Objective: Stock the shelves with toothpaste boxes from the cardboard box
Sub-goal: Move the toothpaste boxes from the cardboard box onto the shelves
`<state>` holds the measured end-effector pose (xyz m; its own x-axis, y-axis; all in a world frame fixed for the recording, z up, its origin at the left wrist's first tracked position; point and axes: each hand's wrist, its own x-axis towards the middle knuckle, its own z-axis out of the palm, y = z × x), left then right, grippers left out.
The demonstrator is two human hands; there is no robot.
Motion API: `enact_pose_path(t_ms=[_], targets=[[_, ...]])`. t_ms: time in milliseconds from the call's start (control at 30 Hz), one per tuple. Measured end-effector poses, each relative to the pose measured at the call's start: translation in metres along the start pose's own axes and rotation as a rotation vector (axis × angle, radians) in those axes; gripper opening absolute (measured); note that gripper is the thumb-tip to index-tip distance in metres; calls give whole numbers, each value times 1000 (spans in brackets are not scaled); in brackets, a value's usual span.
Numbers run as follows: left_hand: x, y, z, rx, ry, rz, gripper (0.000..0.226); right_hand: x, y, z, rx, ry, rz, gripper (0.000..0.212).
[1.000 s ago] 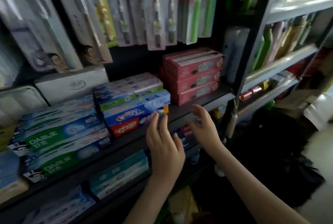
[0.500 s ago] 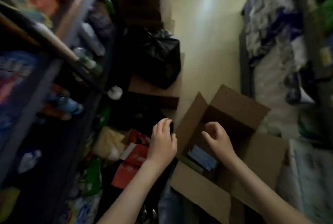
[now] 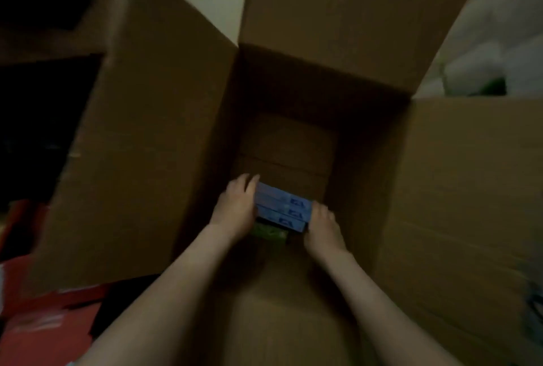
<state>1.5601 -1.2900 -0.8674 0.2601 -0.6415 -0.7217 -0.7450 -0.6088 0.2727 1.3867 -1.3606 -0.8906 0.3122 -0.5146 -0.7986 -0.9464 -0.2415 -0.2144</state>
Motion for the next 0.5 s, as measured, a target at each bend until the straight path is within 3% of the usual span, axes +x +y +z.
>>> enact_pose_path(t_ms=[233,500], targets=[[67,-22,80,29,-113,-116,68,121,31,59,-505,-180,15,96],[95,-38,93,39,-101,-157,68,167,34,84,-624,-282,-88,114]])
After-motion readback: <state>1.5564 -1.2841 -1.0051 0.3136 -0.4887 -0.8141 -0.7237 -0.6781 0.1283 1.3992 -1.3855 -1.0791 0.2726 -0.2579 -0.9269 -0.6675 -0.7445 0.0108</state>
